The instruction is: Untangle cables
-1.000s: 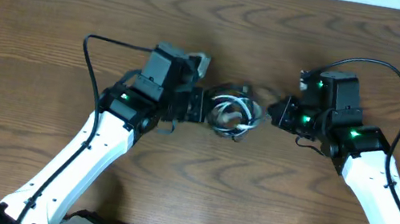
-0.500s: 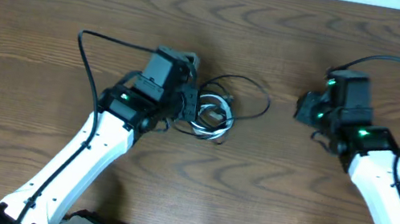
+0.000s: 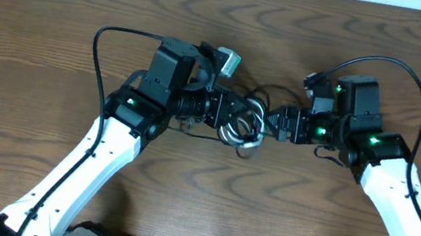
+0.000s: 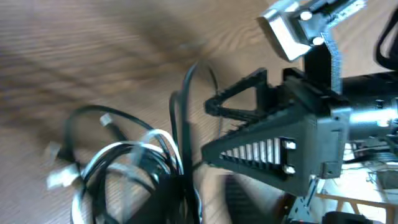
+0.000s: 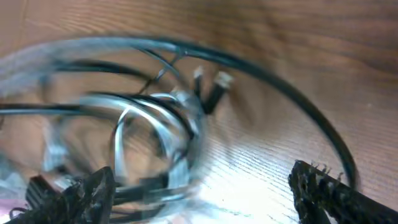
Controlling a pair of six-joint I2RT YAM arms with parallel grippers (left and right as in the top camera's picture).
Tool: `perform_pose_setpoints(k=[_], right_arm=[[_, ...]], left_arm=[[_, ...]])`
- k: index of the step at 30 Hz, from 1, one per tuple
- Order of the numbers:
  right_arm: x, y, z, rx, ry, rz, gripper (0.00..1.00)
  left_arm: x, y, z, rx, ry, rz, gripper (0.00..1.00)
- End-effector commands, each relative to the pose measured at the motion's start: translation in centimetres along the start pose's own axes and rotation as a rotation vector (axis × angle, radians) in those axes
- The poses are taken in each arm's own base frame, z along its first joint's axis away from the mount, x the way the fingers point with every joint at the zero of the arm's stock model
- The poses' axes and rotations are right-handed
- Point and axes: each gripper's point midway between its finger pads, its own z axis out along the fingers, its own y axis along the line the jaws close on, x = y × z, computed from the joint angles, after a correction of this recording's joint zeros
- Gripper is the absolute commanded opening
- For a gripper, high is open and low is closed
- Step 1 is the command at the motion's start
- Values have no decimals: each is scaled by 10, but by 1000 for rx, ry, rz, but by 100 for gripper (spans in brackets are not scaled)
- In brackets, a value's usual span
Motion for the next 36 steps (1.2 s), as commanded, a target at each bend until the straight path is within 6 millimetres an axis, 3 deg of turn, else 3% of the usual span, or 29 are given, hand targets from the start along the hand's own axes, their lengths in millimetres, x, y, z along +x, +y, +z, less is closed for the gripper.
perform_pose_setpoints(k=[1, 7, 12, 15, 18, 21, 23, 29, 36], right_arm=[[-4, 2, -1, 14, -9, -30, 87], [-5, -5, -1, 54, -17, -28, 87], [15, -12, 0, 100, 59, -25, 89], [32, -35, -3, 222, 102, 73, 89], [42, -39, 0, 240, 117, 170, 87], [49, -43, 5, 250, 132, 198, 81], [57, -45, 12, 251, 154, 196, 81], [75, -43, 47, 237, 217, 148, 76], [109, -45, 79, 281, 330, 279, 56]], left_arm=[[4, 24, -5, -147, 2, -18, 82], [41, 69, -20, -405, 115, -109, 86], [63, 99, -30, -566, 164, -147, 86], [59, 104, -22, -563, 156, -140, 86], [52, 114, -7, -558, 140, -131, 85], [58, 128, 8, -567, 167, -144, 82], [67, 136, 12, -584, 203, -162, 76], [75, 154, 0, -701, 226, -166, 76], [79, 154, -2, -707, 242, -172, 75]])
